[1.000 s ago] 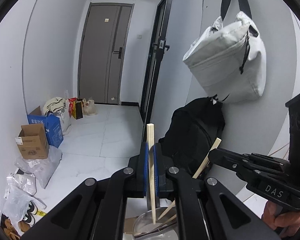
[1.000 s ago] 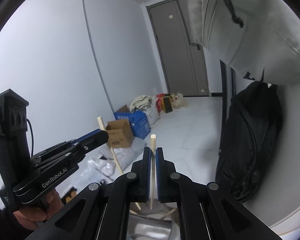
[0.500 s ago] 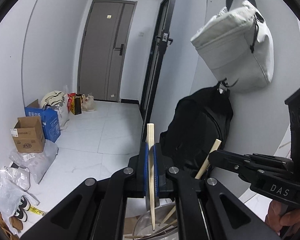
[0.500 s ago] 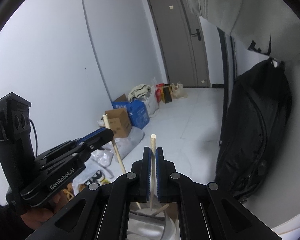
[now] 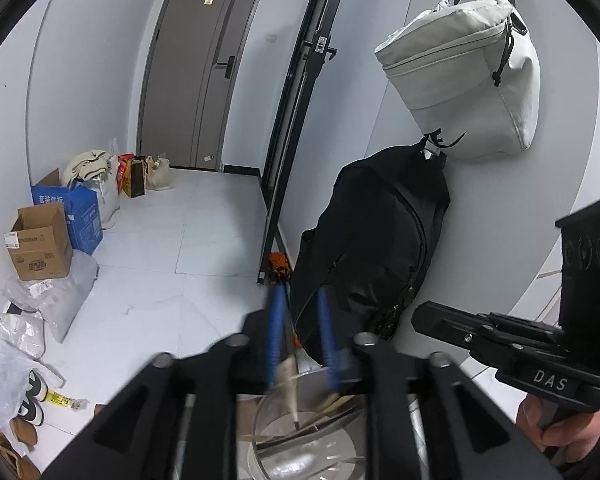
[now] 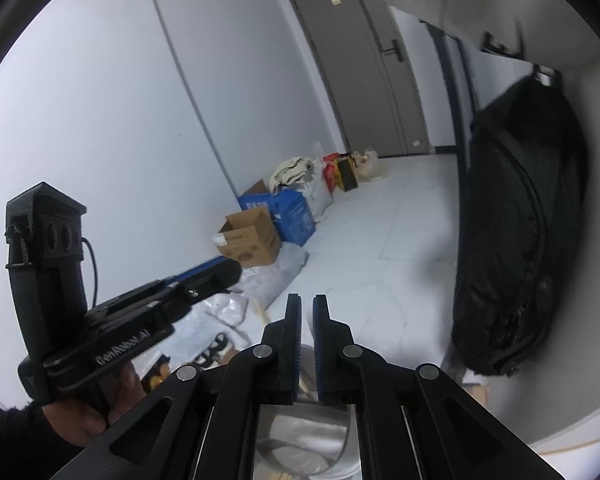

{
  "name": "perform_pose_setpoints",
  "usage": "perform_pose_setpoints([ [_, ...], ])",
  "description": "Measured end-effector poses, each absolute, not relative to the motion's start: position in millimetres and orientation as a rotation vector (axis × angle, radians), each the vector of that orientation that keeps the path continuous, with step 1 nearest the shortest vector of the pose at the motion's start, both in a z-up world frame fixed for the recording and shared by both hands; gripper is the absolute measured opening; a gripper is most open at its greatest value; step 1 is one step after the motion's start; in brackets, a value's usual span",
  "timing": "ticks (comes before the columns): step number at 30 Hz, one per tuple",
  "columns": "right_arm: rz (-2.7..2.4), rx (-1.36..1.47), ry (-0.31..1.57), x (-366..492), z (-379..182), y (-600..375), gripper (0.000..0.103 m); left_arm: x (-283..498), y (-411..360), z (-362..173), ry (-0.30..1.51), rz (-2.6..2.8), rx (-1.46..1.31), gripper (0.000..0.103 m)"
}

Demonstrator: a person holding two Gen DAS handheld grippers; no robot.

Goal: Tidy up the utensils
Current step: 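Open both grippers to drop the sticks into the holder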

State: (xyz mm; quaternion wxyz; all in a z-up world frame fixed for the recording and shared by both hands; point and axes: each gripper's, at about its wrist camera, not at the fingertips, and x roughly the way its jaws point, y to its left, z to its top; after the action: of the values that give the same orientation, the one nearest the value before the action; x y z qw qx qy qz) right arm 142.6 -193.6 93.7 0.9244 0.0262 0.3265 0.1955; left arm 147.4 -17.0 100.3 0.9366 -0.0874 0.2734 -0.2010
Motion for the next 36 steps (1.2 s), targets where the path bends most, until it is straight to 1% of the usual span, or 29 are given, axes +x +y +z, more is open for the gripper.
perform_pose_setpoints([
  [1, 0.405, 0.067, 0.671, 142, 94, -195, 0.009, 146, -17, 102, 0.556, -0.417, -0.183, 0.023],
  [2, 0.414, 0.089, 0.673, 142, 94, -198, 0.009, 145, -18, 101, 0.557, -0.415, -0.177, 0.028],
  [3, 0.412, 0.096, 0.672, 141, 95, -200, 0.009, 143, -20, 102, 0.558, -0.404, -0.168, 0.031],
  [5, 0.397, 0.108, 0.669, 139, 97, -202, 0.009, 139, -18, 103, 0.562, -0.392, -0.179, 0.033],
  [6, 0.399, 0.132, 0.669, 137, 98, -205, 0.010, 136, -16, 103, 0.566, -0.381, -0.185, 0.037],
  [7, 0.399, 0.142, 0.668, 135, 100, -206, 0.017, 132, -15, 104, 0.566, -0.361, -0.187, 0.040],
  [8, 0.393, 0.143, 0.665, 131, 100, -207, 0.022, 128, -14, 106, 0.559, -0.343, -0.189, 0.044],
  [9, 0.384, 0.143, 0.657, 126, 101, -208, 0.030, 125, -11, 107, 0.554, -0.333, -0.191, 0.047],
  [10, 0.383, 0.144, 0.651, 122, 102, -210, 0.034, 120, -10, 108, 0.551, -0.316, -0.189, 0.049],
  [11, 0.380, 0.146, 0.648, 118, 103, -212, 0.036, 118, -10, 109, 0.555, -0.291, -0.179, 0.055],
  [17, 0.371, 0.171, 0.643, 94, 106, -220, 0.038, 93, -12, 115, 0.567, -0.203, -0.147, 0.056],
  [19, 0.367, 0.171, 0.640, 86, 107, -221, 0.043, 86, -11, 116, 0.571, -0.185, -0.152, 0.056],
  [23, 0.370, 0.159, 0.634, 66, 109, -218, 0.048, 70, -12, 119, 0.572, -0.147, -0.145, 0.056],
  [26, 0.377, 0.152, 0.630, 52, 110, -214, 0.056, 59, -12, 121, 0.571, -0.124, -0.134, 0.058],
  [27, 0.380, 0.152, 0.628, 47, 110, -213, 0.059, 55, -12, 121, 0.568, -0.120, -0.134, 0.062],
  [29, 0.386, 0.150, 0.629, 37, 109, -210, 0.062, 45, -11, 123, 0.557, -0.098, -0.133, 0.071],
  [32, 0.389, 0.146, 0.630, 24, 107, -207, 0.067, 32, -9, 123, 0.538, -0.096, -0.135, 0.072],
  [34, 0.384, 0.140, 0.631, 16, 105, -205, 0.076, 27, -9, 121, 0.542, -0.096, -0.133, 0.073],
  [35, 0.384, 0.138, 0.633, 14, 104, -204, 0.077, 23, -8, 119, 0.542, -0.094, -0.130, 0.074],
  [36, 0.389, 0.137, 0.637, 11, 102, -203, 0.079, 19, -8, 117, 0.542, -0.087, -0.128, 0.078],
])
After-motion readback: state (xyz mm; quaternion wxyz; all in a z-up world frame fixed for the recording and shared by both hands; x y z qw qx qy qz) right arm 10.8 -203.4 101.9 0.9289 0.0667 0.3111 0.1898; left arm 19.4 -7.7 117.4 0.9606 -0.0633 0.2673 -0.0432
